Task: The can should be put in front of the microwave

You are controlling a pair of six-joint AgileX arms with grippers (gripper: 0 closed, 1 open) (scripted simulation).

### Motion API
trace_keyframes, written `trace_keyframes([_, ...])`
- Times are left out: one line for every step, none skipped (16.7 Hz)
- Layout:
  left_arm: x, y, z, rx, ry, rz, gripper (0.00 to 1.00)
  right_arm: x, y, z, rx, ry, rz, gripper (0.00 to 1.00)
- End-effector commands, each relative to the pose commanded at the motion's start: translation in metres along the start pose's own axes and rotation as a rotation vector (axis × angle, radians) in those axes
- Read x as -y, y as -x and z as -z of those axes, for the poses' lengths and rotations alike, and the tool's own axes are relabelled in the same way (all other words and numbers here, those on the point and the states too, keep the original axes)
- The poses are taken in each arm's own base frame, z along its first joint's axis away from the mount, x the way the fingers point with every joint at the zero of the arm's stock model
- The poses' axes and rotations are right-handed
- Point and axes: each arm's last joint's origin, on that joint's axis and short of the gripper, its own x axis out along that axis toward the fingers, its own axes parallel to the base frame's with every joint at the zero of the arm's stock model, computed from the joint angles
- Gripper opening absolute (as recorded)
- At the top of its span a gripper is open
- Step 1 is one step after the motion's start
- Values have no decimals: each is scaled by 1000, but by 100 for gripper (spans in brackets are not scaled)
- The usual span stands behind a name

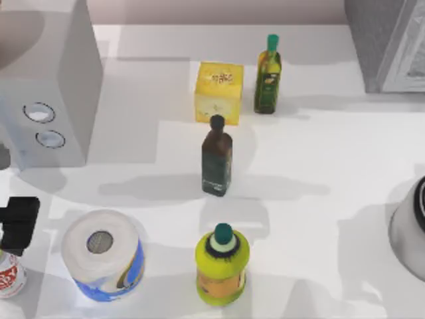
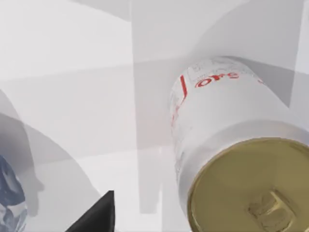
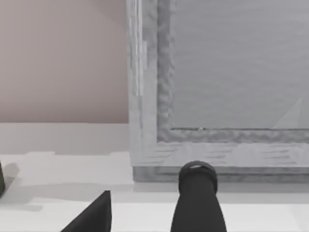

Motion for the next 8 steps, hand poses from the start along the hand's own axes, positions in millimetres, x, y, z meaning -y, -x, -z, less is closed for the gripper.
trace_keyframes([0,3,0,0,0,0,100,0,0,0,0,0,0,100])
trace_keyframes([0,7,0,1,-1,0,100,0,0,0,0,0,0,100])
trace_keyframes([0,10,0,0,0,0,100,0,0,0,0,0,0,100])
trace_keyframes([0,13,0,-3,2,0,100,0,0,0,0,0,0,100])
trace_keyframes([0,17,0,-3,2,0,100,0,0,0,0,0,0,100])
trace_keyframes([0,20,0,-1,1,0,100,0,0,0,0,0,0,100])
trace_keyframes([0,24,0,-2,1,0,100,0,0,0,0,0,0,100])
trace_keyframes([0,28,0,-3,1,1,100,0,0,0,0,0,0,100])
